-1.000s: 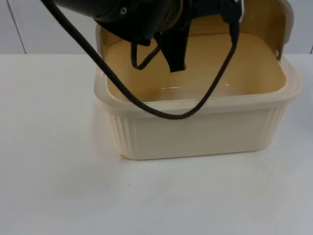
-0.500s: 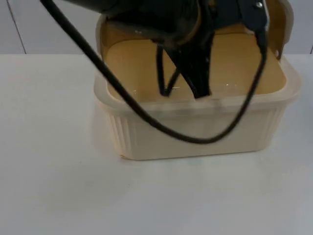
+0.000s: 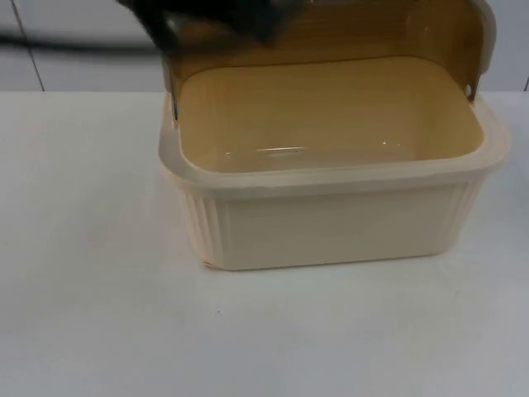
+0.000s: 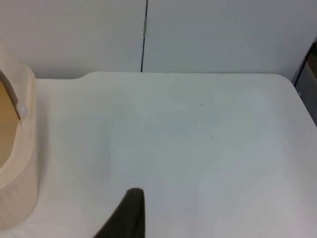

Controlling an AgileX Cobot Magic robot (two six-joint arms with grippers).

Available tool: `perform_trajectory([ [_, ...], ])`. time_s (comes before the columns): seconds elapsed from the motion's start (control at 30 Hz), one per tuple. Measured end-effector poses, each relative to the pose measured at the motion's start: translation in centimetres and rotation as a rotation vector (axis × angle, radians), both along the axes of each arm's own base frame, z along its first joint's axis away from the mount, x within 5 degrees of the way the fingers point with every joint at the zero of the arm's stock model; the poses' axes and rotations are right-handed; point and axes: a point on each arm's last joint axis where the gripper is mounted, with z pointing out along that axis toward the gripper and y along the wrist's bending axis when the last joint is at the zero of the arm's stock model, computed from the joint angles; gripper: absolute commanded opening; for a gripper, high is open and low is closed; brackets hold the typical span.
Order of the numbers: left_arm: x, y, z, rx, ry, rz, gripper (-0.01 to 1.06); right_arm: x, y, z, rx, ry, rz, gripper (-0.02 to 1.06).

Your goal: Open the box lid with the left hand, place the block into the box with the right hand, then close the box lid with the left hand.

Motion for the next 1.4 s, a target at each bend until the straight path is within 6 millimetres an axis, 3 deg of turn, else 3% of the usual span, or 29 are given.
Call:
perform_trajectory([
  [0.03,0.3,1.9,0.9,-0.072,-0.006,0.092,0.0,0.0,0.0,0.0,0.002,0.0,-0.001,1.04],
  [0.07,0.3,1.9,0.9,-0.072,-0.006,0.092,0.0,0.0,0.0,0.0,0.002,0.0,-0.001,1.04],
  [0.2,1.4,8.8,2.9,-0.265,-0.047,0.405,0.0,0.0,0.0,0.0,0.003,-0.001,-0.002,1.04],
  [0.23,1.4,8.8,2.9,-0.265,-0.047,0.405,0.0,0.0,0.0,0.0,0.003,-0.001,-0.002,1.04],
  [0.33,2.2,12.1,3.1,-0.296,-0.066,0.541,0.0,0.0,0.0,0.0,0.003,-0.001,-0.002,1.04],
  [0.5,2.4,13.9,2.9,-0.288,-0.064,0.615,0.0,0.0,0.0,0.0,0.003,-0.001,-0.002,1.04],
  [0.7,2.4,14.1,3.0,-0.251,-0.082,0.61,0.04,0.0,0.0,0.0,0.007,-0.001,-0.003,1.04],
  [0.77,2.4,14.1,3.0,-0.251,-0.085,0.609,0.36,0.0,0.0,0.0,0.007,-0.001,-0.003,1.04],
  [0.8,2.4,14.1,3.0,-0.248,-0.086,0.608,0.36,0.0,0.0,0.0,0.007,-0.001,-0.003,1.04],
  [0.83,2.4,14.1,3.0,-0.248,-0.086,0.608,0.63,0.0,0.0,0.0,0.009,-0.002,-0.004,1.04],
  [0.87,2.4,14.1,3.0,-0.248,-0.086,0.608,1.0,0.0,0.0,0.0,0.01,-0.002,-0.005,1.04],
  [0.9,2.3,14.1,3.1,-0.254,-0.089,0.609,1.03,0.0,0.0,0.0,0.01,-0.002,-0.005,1.04],
  [1.13,0.4,14.5,4.3,-0.296,-0.07,0.644,0.82,0.0,0.0,0.0,0.01,-0.002,-0.005,1.04],
  [1.4,-2.1,14.7,7.3,-0.37,-0.211,0.604,0.6,0.1,0.0,0.1,0.009,-0.015,-0.001,1.04],
])
